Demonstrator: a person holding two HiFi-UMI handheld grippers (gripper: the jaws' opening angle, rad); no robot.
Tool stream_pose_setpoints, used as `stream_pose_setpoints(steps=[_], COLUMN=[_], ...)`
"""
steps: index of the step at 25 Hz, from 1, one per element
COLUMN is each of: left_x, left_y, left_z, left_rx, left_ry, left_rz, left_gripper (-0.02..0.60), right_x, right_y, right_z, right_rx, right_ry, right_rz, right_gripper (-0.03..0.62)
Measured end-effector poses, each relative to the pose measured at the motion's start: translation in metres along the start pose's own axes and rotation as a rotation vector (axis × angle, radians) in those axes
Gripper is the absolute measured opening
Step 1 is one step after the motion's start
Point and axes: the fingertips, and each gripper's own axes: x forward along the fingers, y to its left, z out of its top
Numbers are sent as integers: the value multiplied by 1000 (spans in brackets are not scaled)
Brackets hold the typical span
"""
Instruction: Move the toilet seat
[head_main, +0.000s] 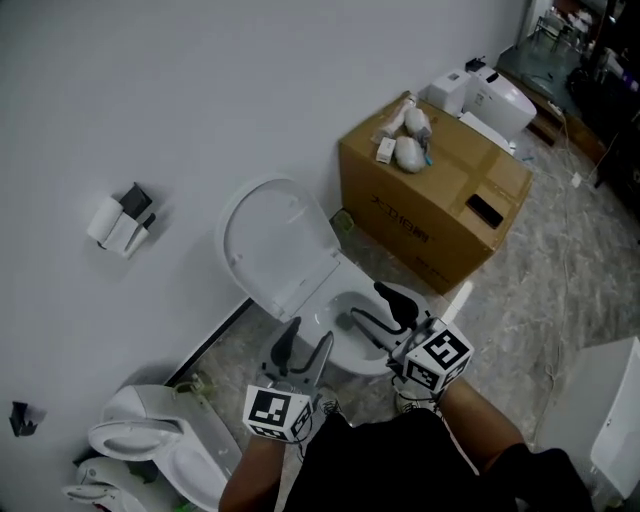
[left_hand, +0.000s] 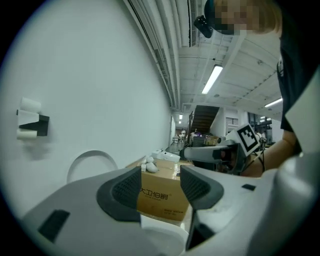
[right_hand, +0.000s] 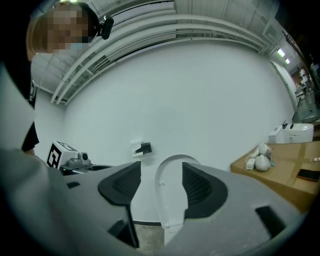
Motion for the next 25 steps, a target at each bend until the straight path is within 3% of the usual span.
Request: stream_pose_setpoints(steps=[14,25], left_x=[29,66], left_y=[21,-1], left_z=[-2,-12], left_rx=[41,49], left_ry=[14,41], left_rz=[-335,-422], left_gripper=[222,227], right_x=[7,-24], right_y=[-5,-39], right_z=[3,-19], right_rx=[-16,22], right_ry=[-72,-37], right_rz=[-309,-425], right_gripper=[267,290])
